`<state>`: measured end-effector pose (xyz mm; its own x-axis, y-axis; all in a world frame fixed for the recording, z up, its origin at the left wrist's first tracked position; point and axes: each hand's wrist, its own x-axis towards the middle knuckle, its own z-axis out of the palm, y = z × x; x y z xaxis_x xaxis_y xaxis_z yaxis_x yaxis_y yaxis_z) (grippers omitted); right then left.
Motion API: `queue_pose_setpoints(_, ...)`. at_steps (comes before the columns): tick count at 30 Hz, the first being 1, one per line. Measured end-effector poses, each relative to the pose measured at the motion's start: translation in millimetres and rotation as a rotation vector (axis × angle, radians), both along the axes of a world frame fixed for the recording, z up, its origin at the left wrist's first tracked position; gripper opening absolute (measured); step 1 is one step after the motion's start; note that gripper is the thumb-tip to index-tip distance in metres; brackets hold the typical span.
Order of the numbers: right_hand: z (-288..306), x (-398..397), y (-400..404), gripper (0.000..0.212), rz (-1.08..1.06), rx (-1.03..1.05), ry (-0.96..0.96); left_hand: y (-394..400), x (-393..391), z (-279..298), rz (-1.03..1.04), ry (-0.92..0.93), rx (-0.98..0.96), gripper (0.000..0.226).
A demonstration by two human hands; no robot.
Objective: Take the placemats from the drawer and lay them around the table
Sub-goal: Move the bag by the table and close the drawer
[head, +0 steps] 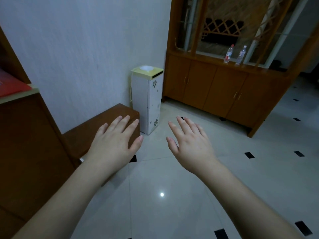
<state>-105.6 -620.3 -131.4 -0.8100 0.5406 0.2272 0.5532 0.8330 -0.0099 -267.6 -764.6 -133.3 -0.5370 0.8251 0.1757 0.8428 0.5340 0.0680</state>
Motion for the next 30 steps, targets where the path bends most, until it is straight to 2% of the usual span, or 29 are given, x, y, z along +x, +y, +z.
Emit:
queue_pose_setpoints(5, -13, -36, 72, 0.08, 0.02, -0.026, 0.018, 63, -29, -8, 0.019, 0.008, -0.036, 0.088)
queue_pose_setpoints(11, -11, -84, 159, 0.07, 0.086, -0.075, 0.01, 140, -65, 1, 0.089, 0.07, -0.087, 0.072)
queue_pose_setpoints(15, -14, -126, 197, 0.072, 0.16, -0.046, 0.029, 170, -88, -4, 0.193, 0.122, -0.146, 0.085)
queue_pose_setpoints(22, -30, -208, 209, 0.069, 0.334, -0.05, 0.029, 175, -136, -23, 0.381, 0.069, -0.142, 0.077)
queue_pose_setpoints(30, -47, -319, 182, 0.065, 0.526, -0.039, 0.024, 139, -213, -41, 0.557, -0.001, -0.121, 0.072)
